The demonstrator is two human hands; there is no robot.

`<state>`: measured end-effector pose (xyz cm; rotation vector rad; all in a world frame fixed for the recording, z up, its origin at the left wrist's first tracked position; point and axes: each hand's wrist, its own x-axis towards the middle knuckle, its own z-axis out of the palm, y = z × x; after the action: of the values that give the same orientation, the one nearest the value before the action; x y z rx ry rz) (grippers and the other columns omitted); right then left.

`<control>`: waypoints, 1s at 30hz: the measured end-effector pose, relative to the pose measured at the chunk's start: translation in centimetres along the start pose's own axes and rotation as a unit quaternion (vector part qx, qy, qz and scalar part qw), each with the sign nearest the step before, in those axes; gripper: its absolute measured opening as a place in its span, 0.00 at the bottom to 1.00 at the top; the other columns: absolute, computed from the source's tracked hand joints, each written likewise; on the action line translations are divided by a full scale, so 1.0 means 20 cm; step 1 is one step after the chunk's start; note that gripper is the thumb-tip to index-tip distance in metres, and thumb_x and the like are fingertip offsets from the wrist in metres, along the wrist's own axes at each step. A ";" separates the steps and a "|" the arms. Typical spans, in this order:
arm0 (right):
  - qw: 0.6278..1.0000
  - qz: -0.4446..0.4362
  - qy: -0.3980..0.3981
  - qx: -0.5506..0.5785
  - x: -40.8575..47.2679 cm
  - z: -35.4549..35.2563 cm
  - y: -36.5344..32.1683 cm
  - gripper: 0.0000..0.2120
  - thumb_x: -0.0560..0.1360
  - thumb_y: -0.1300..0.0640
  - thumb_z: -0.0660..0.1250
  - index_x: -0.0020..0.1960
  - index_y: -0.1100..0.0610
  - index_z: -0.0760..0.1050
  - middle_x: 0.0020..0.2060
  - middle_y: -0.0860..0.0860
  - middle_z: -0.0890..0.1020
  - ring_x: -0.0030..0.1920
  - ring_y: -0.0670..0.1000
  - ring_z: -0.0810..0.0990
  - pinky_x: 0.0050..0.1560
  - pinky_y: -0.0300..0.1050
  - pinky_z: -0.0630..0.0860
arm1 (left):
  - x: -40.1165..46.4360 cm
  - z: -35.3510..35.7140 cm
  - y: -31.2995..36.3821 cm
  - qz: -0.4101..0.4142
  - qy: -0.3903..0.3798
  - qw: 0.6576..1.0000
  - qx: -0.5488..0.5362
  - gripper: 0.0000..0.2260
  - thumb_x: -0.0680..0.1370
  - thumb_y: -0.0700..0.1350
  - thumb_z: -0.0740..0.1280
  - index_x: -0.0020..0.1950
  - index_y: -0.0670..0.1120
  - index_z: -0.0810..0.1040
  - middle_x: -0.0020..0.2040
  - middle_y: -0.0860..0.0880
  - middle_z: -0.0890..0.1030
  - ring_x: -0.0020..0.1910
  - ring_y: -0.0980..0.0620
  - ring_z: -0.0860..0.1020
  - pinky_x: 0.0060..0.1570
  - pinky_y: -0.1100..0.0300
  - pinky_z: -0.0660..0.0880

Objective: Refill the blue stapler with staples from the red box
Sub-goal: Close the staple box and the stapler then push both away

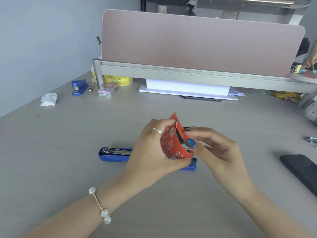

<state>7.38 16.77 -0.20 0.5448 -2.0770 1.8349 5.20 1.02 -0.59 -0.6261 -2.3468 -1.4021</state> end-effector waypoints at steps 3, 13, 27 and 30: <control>0.998 -0.023 0.015 -0.063 -0.02 -0.04 -0.02 0.12 0.67 0.56 0.70 0.51 0.52 0.80 0.52 0.45 0.82 0.56 0.48 0.79 0.42 0.38 0.78 | 0.03 0.07 0.06 -0.002 0.009 1.000 -0.018 0.28 0.56 0.57 0.71 0.55 0.55 0.73 0.50 0.54 0.77 0.51 0.58 0.76 0.47 0.64 0.75; 0.968 -0.001 0.134 -0.215 0.03 -0.33 -0.03 0.15 0.67 0.68 0.69 0.46 0.50 0.81 0.47 0.38 0.81 0.46 0.38 0.81 0.37 0.37 0.79 | 0.20 0.40 0.16 -0.050 -0.083 0.988 -0.117 0.28 0.59 0.53 0.74 0.58 0.56 0.73 0.53 0.52 0.79 0.52 0.59 0.77 0.52 0.59 0.77; 0.705 -0.124 -0.010 -0.698 -0.04 -0.33 0.21 0.13 0.54 0.69 0.75 0.33 0.56 0.78 0.35 0.52 0.83 0.31 0.55 0.81 0.17 0.42 0.70 | 0.09 -0.04 -0.07 -0.101 -0.070 0.992 -0.018 0.24 0.69 0.49 0.74 0.63 0.53 0.73 0.61 0.53 0.74 0.58 0.61 0.73 0.57 0.69 0.70; 0.698 -0.150 -0.039 -0.699 -0.07 -0.30 0.24 0.11 0.55 0.67 0.76 0.33 0.56 0.79 0.35 0.50 0.84 0.33 0.54 0.82 0.20 0.41 0.71 | 0.05 -0.16 -0.16 -0.144 -0.017 0.989 -0.014 0.20 0.69 0.48 0.74 0.60 0.54 0.74 0.58 0.54 0.75 0.57 0.63 0.73 0.50 0.73 0.69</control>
<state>6.13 23.25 -4.25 0.4130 -2.4619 -0.2391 2.80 -2.87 -0.97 -0.3268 -2.5276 -1.5552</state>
